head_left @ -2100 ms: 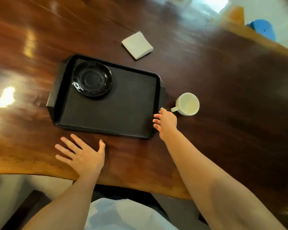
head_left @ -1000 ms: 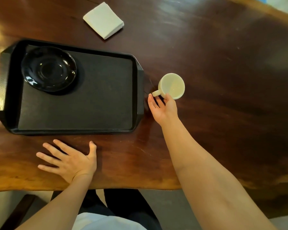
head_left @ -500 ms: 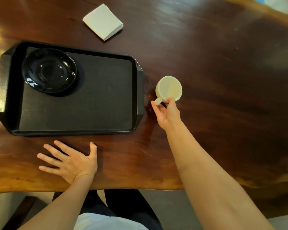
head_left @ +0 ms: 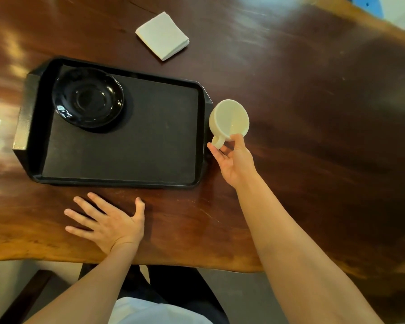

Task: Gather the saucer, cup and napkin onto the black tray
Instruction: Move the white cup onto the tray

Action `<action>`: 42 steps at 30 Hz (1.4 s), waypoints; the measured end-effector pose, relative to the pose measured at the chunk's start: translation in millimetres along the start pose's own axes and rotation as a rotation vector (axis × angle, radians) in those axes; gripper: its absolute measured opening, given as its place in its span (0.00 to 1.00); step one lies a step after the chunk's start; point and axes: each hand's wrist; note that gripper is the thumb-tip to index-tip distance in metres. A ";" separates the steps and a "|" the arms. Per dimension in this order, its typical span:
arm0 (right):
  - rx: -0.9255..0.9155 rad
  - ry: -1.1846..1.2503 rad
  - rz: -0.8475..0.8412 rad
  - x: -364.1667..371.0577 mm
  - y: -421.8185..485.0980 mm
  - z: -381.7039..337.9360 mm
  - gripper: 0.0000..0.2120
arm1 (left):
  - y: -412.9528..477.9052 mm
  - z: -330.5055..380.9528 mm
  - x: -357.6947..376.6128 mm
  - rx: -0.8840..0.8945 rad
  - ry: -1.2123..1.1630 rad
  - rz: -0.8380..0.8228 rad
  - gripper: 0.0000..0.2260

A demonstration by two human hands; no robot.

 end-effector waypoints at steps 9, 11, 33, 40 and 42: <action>-0.019 -0.177 -0.062 48.2 -8.4 4.9 0.09 | 3.6 0.6 -6.3 -0.022 -0.031 0.011 0.51; -0.014 -0.206 -0.074 53.7 -7.8 6.5 0.08 | 4.4 -2.7 -5.2 -0.026 -0.020 0.015 0.50; 0.080 -0.289 -0.008 83.5 14.8 23.4 0.11 | 1.8 -1.6 0.5 0.012 0.022 -0.029 0.52; 0.080 -0.323 0.001 84.6 19.3 32.4 0.17 | 1.0 -1.2 -1.7 0.021 0.008 -0.028 0.52; 0.086 -0.319 0.012 85.6 20.4 34.0 0.17 | 0.8 -1.4 -2.0 0.021 0.007 -0.027 0.51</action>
Point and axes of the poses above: each hand's wrist, its own y-axis towards the middle knuckle, its own x-axis out of the palm, z = x × y, and after that the axes turned 15 degrees about x, right-handed
